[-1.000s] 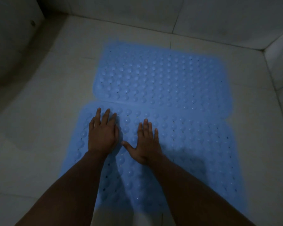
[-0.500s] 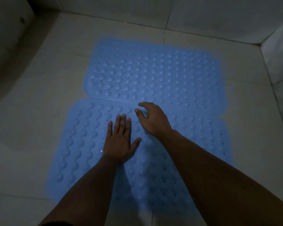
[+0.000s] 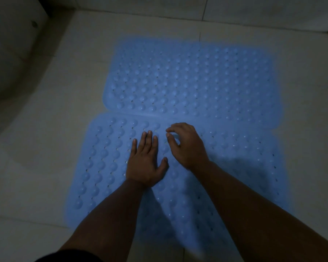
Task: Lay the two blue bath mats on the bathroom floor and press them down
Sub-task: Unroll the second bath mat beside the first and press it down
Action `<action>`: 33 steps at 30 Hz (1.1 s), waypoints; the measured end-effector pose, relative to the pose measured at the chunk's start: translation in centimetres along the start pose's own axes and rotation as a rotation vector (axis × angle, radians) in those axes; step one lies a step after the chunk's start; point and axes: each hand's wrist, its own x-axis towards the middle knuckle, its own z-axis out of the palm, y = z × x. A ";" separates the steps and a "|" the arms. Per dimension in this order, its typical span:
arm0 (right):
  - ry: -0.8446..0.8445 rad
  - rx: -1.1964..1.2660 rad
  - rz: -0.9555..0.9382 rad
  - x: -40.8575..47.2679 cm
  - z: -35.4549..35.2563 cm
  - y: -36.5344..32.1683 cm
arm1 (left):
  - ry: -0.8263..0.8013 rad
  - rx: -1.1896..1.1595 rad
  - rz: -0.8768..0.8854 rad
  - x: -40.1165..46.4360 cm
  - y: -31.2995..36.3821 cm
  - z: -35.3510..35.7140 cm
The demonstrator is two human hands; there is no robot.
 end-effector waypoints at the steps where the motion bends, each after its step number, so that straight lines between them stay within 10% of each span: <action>1: -0.026 -0.004 0.029 0.3 -0.8 -0.3 | -0.028 -0.035 -0.007 0.3 0.0 -0.6; 6: -0.165 -0.165 0.127 4.6 -4.9 -3.7 | -0.217 -0.019 -0.120 4.0 -0.6 -8.5; 19: -0.444 -0.423 0.107 -1.6 10.1 -10.2 | 0.122 0.140 -0.057 -0.5 -10.0 -10.1; 33: -0.194 -0.538 0.042 -3.8 14.0 -9.2 | 0.137 0.105 -0.076 -0.6 -14.1 -7.9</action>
